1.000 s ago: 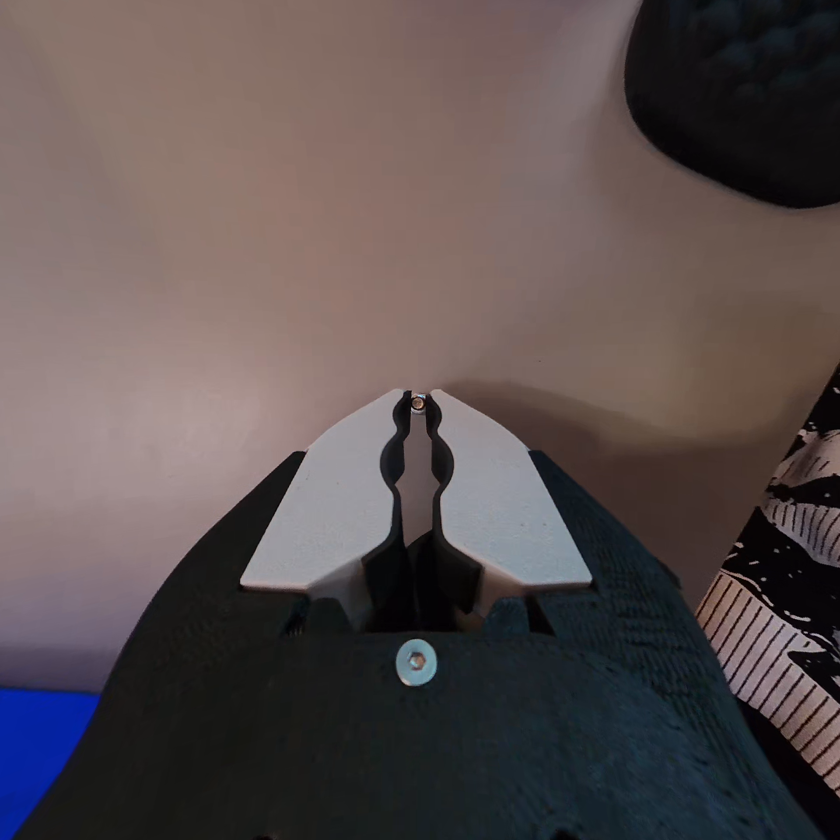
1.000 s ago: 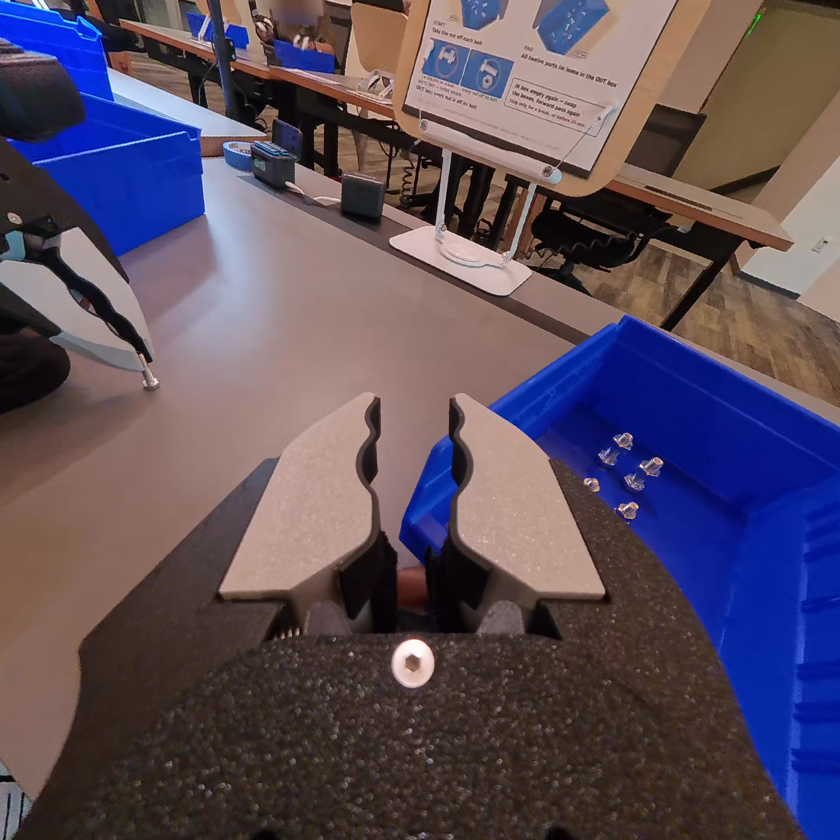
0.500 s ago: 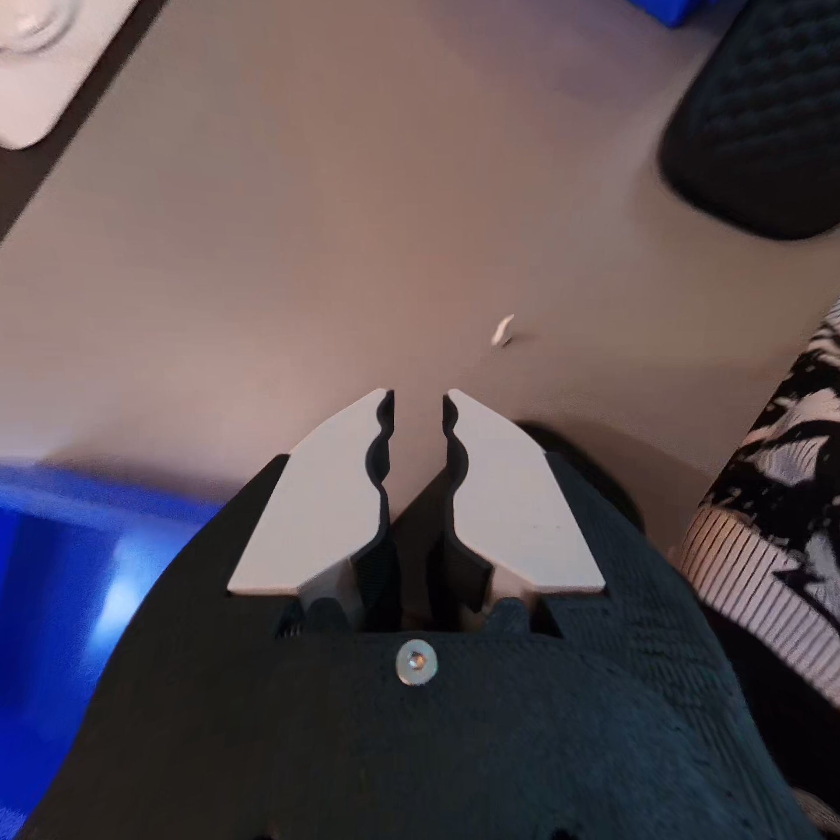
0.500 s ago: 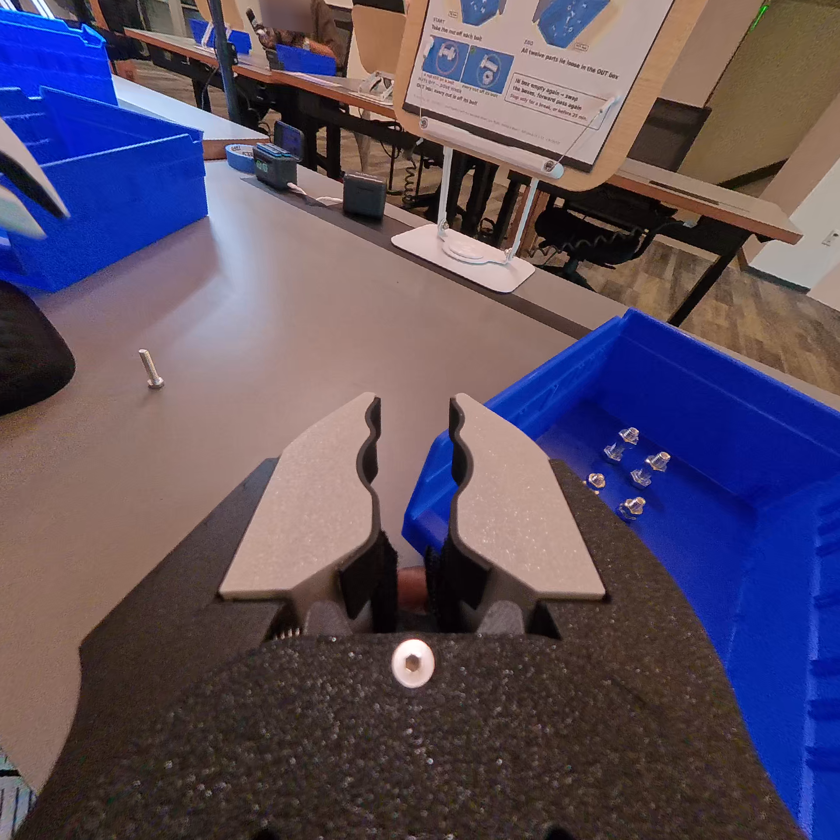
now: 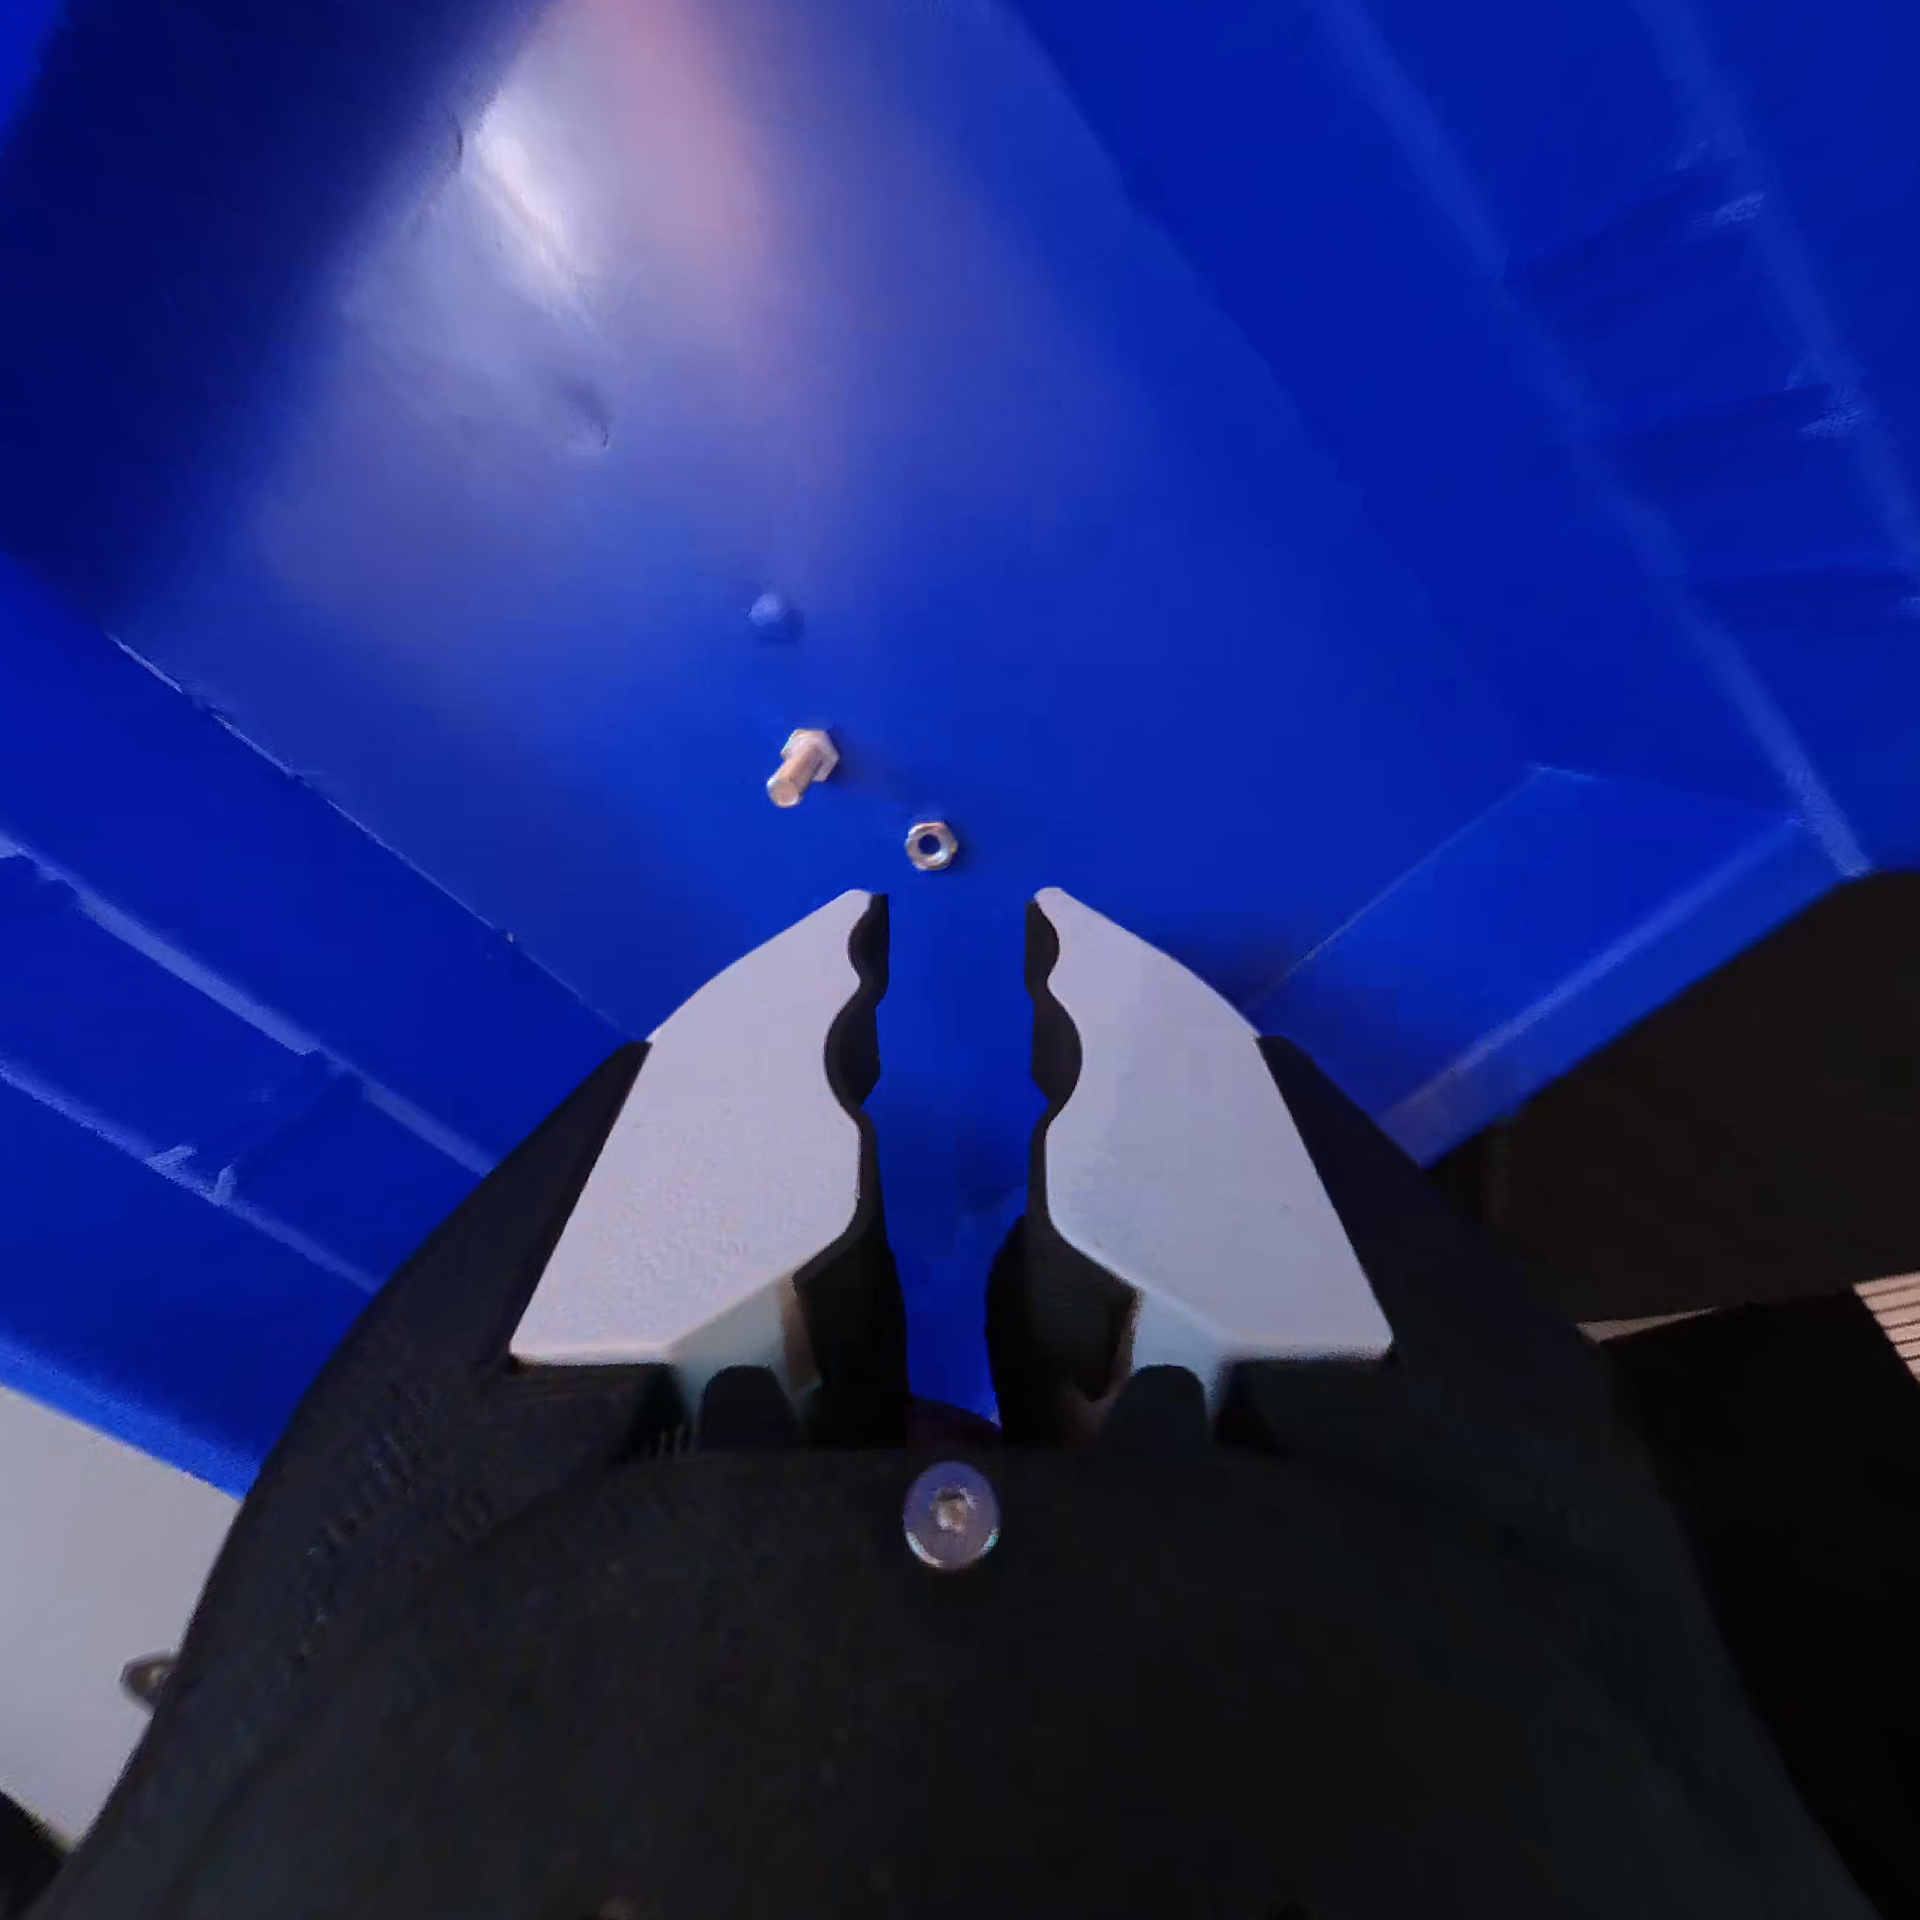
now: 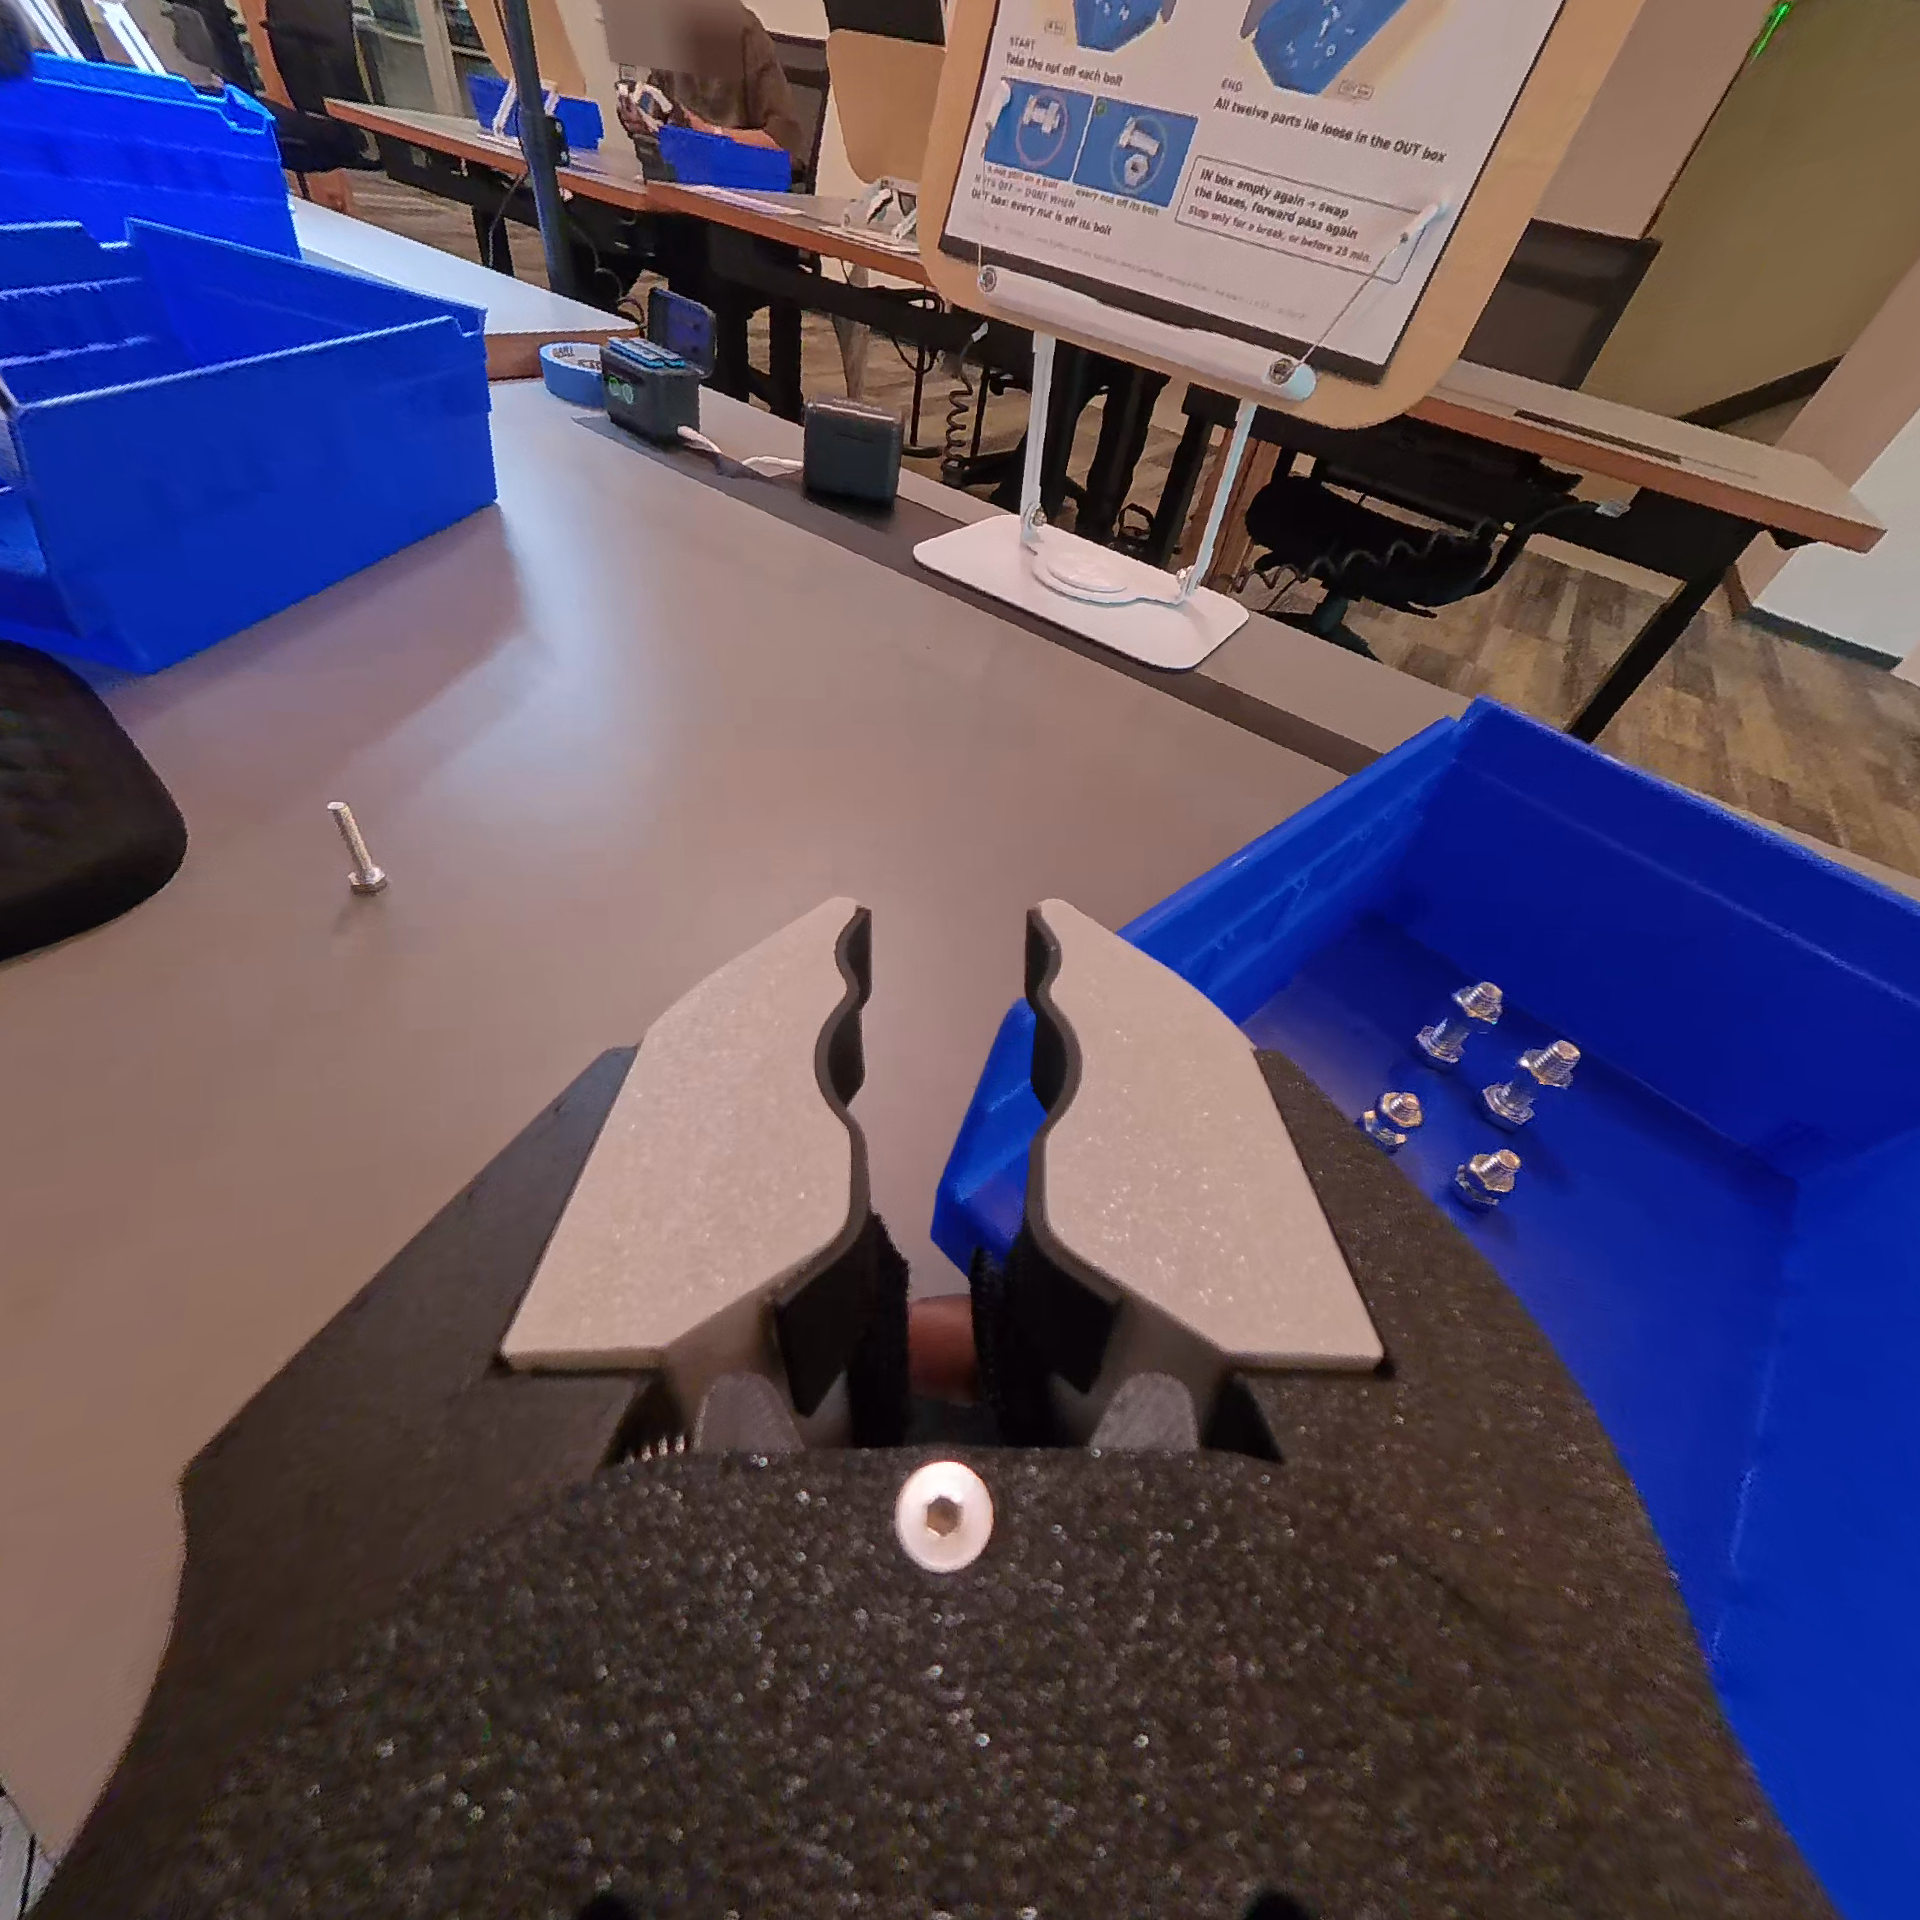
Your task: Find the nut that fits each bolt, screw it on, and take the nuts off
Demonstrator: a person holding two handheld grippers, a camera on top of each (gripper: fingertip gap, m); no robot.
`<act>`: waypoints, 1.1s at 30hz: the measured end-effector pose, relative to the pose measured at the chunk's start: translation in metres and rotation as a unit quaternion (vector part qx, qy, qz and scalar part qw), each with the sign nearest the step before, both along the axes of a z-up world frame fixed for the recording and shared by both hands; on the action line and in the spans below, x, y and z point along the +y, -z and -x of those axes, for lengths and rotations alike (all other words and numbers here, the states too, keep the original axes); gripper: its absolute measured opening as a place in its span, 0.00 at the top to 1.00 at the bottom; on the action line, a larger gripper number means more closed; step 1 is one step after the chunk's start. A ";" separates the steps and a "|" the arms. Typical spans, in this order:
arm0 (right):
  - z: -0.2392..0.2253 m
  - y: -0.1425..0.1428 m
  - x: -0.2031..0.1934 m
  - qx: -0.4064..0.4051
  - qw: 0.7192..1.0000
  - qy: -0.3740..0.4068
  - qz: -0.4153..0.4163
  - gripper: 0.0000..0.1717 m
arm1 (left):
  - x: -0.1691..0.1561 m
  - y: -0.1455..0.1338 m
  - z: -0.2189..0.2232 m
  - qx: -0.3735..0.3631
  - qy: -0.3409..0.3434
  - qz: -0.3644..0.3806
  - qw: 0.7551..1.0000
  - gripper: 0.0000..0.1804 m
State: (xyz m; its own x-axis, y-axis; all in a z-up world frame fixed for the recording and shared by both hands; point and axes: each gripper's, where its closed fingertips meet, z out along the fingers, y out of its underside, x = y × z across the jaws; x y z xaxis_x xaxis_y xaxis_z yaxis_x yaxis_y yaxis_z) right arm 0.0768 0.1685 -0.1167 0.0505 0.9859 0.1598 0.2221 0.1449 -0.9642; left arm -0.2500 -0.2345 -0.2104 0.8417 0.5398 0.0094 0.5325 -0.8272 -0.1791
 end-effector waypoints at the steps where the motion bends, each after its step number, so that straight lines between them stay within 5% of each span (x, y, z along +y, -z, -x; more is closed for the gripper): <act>1: -0.001 -0.001 0.001 0.001 1.000 0.002 0.000 0.83 | -0.003 0.005 0.002 -0.004 -0.005 0.015 1.000 0.86; 27: -0.008 0.001 0.007 -0.005 1.000 0.015 -0.006 0.83 | 0.001 0.029 0.006 -0.022 0.003 0.023 1.000 0.94; 33: -0.008 0.001 0.004 -0.003 1.000 0.012 -0.004 0.83 | 0.014 -0.012 -0.020 0.033 0.050 0.001 0.998 0.94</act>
State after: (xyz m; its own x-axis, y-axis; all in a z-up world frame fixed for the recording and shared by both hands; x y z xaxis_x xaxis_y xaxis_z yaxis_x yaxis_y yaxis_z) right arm 0.0847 0.1729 -0.1176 0.0737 0.9830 0.1681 0.2324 0.1470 -0.9614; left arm -0.2300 -0.2201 -0.1988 0.8902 0.4530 -0.0489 0.4342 -0.8759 -0.2104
